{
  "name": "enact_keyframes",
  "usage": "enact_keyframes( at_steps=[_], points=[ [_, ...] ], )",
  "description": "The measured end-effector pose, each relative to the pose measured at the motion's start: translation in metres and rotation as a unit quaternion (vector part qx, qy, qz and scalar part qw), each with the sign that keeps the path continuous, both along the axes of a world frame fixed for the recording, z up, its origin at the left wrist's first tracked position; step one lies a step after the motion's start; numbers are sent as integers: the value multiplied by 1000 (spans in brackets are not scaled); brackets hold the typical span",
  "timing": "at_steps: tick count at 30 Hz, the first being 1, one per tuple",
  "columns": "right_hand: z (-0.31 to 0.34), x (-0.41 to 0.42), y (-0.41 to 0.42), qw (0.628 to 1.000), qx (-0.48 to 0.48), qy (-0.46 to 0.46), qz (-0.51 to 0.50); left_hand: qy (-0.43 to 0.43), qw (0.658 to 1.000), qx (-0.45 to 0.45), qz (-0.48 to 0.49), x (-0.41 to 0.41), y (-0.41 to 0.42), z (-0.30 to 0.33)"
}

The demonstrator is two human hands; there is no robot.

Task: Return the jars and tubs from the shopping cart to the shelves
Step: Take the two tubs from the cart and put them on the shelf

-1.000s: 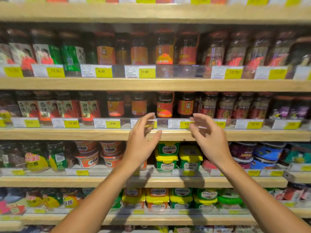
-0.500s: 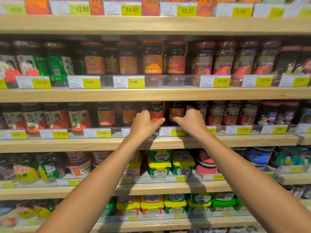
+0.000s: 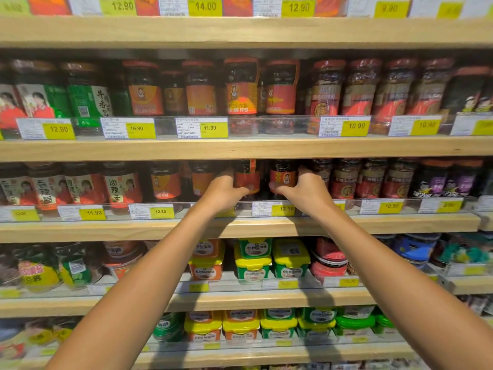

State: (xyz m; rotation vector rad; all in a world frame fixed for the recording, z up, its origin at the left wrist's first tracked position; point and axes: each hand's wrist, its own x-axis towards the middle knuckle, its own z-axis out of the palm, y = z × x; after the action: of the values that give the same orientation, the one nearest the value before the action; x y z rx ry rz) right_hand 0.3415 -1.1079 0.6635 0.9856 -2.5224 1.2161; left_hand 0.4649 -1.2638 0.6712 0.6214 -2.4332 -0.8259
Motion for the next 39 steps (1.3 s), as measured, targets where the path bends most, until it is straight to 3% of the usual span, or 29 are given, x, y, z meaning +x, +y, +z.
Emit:
enact_keyframes(
  at_steps=[9,13,17,23,30,39],
  points=[
    [-8,9,15,997,20,68,-19,-17,993,-116,12,26,3,-13],
    [-7,30,36,993,-25,113,-20,95,982,-161,9,75,-9,-27],
    [-5,68,34,979,-98,166,70,179,970,-143,82,120,-36,-30],
    [-6,107,-37,976,-35,145,161,113,966,-137,187,134,-61,-26],
    [-5,109,-108,992,66,80,71,33,971,-109,208,118,-77,-14],
    [0,105,-133,986,147,63,53,-37,975,-88,198,110,-90,-3]
  ],
)
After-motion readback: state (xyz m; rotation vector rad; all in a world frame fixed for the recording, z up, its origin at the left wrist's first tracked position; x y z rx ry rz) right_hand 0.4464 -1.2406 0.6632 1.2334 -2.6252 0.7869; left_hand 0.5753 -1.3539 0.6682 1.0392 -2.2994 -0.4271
